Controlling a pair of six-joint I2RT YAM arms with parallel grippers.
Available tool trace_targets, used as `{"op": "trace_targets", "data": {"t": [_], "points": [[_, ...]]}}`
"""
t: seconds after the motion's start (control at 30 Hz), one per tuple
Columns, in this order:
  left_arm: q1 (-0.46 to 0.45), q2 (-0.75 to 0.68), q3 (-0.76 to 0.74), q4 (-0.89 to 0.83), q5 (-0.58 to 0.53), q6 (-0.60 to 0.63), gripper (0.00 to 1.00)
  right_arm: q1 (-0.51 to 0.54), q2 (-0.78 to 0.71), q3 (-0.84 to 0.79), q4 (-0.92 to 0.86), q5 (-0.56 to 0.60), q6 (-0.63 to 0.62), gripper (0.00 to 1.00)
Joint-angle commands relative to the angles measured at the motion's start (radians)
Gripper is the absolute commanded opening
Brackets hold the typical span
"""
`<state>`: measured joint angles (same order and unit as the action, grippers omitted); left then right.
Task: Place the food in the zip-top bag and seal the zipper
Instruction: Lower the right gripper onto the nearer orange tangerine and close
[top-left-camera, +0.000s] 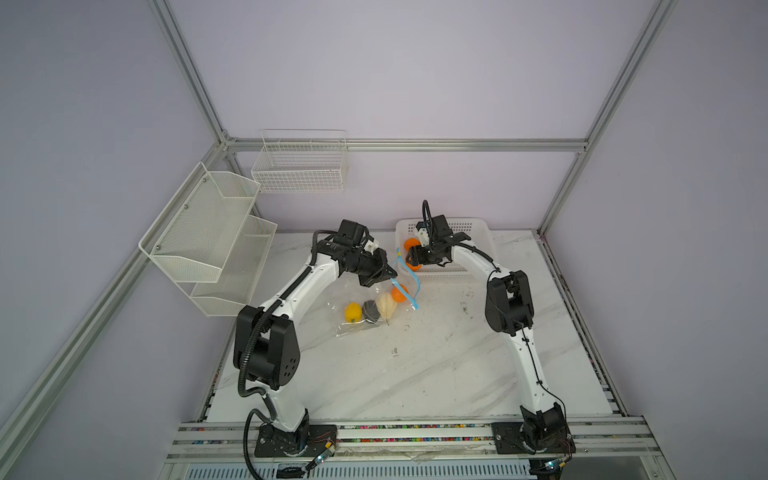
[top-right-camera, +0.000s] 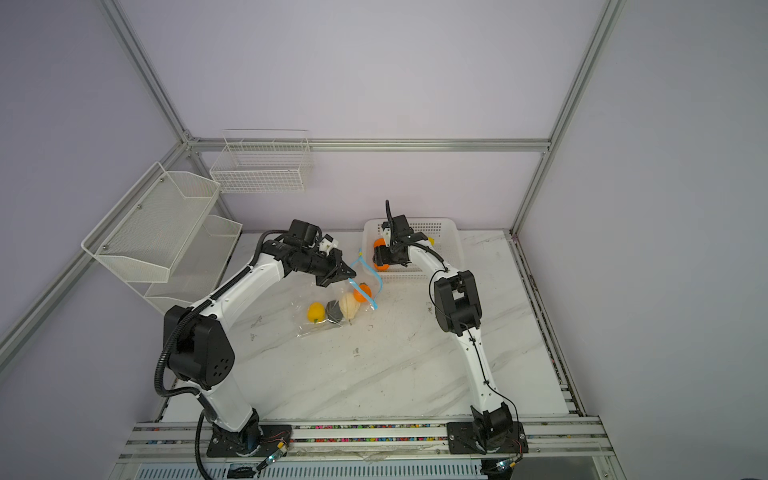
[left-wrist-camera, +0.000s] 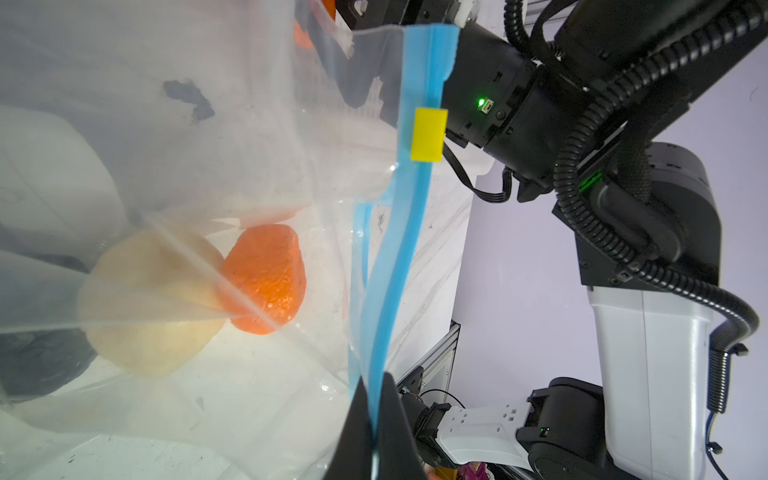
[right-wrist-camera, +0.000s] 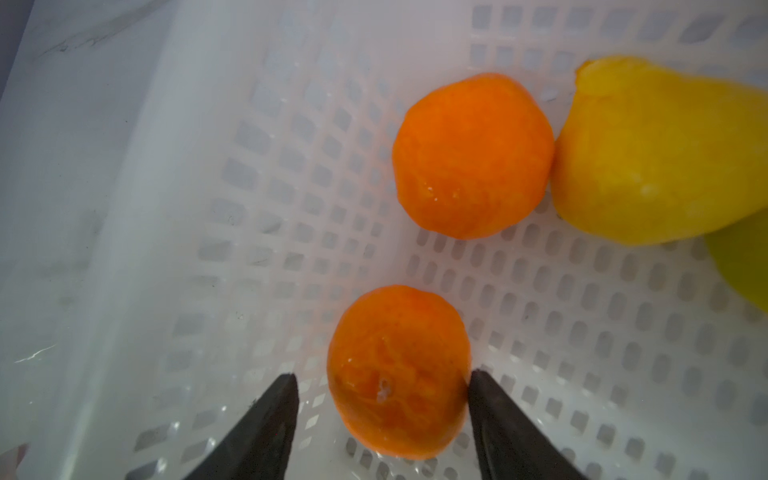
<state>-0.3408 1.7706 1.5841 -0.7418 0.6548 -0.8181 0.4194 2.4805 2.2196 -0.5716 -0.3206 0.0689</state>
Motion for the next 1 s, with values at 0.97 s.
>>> {"op": "trace_targets", "data": {"t": [0.97], "points": [[0.007, -0.016, -0.015, 0.005, 0.019, 0.020, 0.00, 0.013, 0.024, 0.026, -0.048, 0.149, -0.012, 0.62]]}}
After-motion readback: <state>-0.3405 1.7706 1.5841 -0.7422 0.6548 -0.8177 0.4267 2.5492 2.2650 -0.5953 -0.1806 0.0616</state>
